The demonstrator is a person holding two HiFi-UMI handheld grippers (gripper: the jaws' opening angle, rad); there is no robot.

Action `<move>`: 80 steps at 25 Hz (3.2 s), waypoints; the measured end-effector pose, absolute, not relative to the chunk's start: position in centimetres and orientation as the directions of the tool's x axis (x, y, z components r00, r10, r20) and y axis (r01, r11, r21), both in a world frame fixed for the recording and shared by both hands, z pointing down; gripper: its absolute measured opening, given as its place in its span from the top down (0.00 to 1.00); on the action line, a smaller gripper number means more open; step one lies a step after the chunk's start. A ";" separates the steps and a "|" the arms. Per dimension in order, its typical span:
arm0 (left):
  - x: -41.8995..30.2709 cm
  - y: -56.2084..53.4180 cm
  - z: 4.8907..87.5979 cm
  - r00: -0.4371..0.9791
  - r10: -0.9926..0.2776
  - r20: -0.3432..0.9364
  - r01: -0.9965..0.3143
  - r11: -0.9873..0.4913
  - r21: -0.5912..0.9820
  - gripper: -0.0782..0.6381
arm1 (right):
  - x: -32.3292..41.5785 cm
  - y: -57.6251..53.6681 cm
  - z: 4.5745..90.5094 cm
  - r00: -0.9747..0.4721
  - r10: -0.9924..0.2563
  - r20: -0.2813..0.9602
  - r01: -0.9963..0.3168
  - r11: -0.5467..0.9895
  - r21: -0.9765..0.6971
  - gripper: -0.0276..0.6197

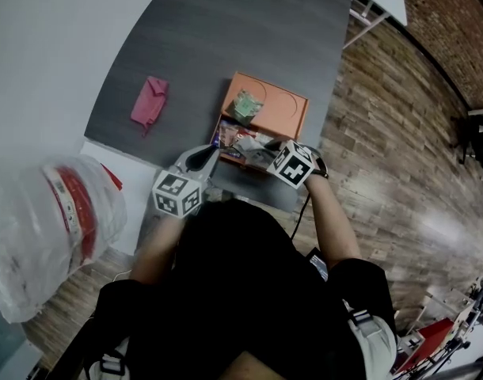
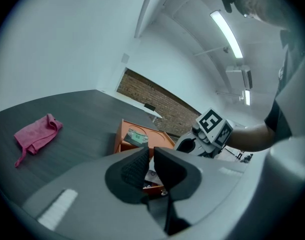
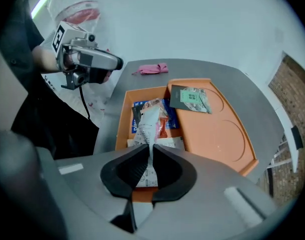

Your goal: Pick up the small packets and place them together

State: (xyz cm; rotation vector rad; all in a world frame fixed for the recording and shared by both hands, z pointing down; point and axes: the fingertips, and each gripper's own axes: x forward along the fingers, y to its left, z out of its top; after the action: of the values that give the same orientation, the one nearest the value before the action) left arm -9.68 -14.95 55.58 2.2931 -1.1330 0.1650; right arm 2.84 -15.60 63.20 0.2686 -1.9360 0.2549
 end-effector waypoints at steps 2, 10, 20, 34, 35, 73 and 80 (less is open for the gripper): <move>-9.4 -15.2 55.4 0.642 -0.686 0.342 -0.756 -0.490 0.434 0.85 | 3.0 -15.5 62.2 -0.385 -0.081 0.919 -0.305 0.951 -0.044 0.91; -8.8 -16.4 54.7 0.655 -0.683 0.323 -0.746 -0.518 0.419 0.85 | 4.3 -16.9 57.3 -0.509 -0.205 0.836 -0.411 0.911 -0.027 0.91; -7.4 -18.6 52.6 0.681 -0.671 0.294 -0.728 -0.577 0.370 0.85 | 7.9 -23.1 55.9 -0.630 -0.410 0.659 -0.728 0.609 -0.317 0.92; -8.0 -19.1 52.6 0.667 -0.681 0.304 -0.742 -0.565 0.362 0.85 | 10.2 -26.4 59.8 -0.540 -0.480 0.692 -0.842 0.302 -0.447 0.91; -8.0 -19.1 52.6 0.667 -0.680 0.303 -0.741 -0.565 0.362 0.85 | 10.3 -26.5 59.7 -0.534 -0.487 0.691 -0.845 0.298 -0.443 0.90; -9.4 -17.9 52.5 0.631 -0.716 0.299 -0.770 -0.531 0.354 0.85 | 0.3 -19.4 59.0 -0.619 -0.301 0.725 -0.581 0.797 -0.164 0.84; -10.5 -16.9 53.3 0.609 -0.727 0.318 -0.785 -0.493 0.377 0.85 | -1.2 -19.2 62.6 -0.518 -0.248 0.819 -0.528 0.846 -0.077 0.80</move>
State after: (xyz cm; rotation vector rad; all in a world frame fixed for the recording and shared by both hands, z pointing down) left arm -10.50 -16.90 53.29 2.3489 -1.1945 0.1592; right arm -1.24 -19.20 62.59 0.5643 -2.1309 0.3995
